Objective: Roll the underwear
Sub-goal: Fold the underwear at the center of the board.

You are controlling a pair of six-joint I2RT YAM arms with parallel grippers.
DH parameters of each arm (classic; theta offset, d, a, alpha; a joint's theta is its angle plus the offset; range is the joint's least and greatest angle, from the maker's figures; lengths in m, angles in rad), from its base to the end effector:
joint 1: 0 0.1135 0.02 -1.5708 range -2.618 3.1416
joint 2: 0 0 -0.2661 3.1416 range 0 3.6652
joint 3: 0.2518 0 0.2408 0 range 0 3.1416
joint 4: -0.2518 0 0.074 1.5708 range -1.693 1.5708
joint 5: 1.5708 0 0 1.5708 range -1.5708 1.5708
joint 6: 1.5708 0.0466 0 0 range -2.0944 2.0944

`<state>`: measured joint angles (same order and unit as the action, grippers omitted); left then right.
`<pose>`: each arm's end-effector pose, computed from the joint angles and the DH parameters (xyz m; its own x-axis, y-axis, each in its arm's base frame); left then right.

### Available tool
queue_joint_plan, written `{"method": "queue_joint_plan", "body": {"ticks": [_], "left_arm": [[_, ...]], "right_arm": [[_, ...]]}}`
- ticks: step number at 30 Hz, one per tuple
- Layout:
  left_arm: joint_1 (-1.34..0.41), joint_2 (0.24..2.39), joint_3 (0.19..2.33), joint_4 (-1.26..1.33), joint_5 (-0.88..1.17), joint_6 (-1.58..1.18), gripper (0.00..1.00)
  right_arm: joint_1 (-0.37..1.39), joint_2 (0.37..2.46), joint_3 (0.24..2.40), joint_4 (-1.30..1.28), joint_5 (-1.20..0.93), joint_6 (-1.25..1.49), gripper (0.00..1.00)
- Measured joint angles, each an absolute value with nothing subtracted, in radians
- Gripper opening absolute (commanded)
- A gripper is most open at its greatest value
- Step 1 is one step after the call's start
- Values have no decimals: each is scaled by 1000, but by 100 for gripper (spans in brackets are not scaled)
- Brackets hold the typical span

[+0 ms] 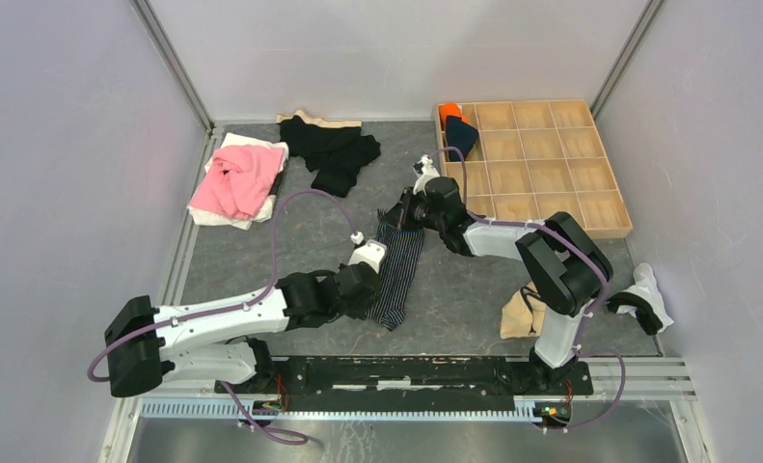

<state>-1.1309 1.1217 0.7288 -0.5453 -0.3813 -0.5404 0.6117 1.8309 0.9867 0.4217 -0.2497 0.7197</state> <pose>0.1061 -0.1846 0.2248 -0.6784 0.3200 -0.6614 0.4631 0.8851 -0.0468 0.3183 0.2373 0.1873 -0.7408 0.2605 -0.6191 -0.3359 0.6544 0.6774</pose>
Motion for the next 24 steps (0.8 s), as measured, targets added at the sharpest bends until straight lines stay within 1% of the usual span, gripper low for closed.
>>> {"method": "queue_joint_plan", "body": {"ticks": [10,24], "left_arm": [[-1208,1208,783,-544,-440,-533,2],[-1210,1217,847,-714,-689,-585,2]], "right_arm": [[565,1831,836,628,-318,814,0],[553,1831,823,812,-363,855,0]]}}
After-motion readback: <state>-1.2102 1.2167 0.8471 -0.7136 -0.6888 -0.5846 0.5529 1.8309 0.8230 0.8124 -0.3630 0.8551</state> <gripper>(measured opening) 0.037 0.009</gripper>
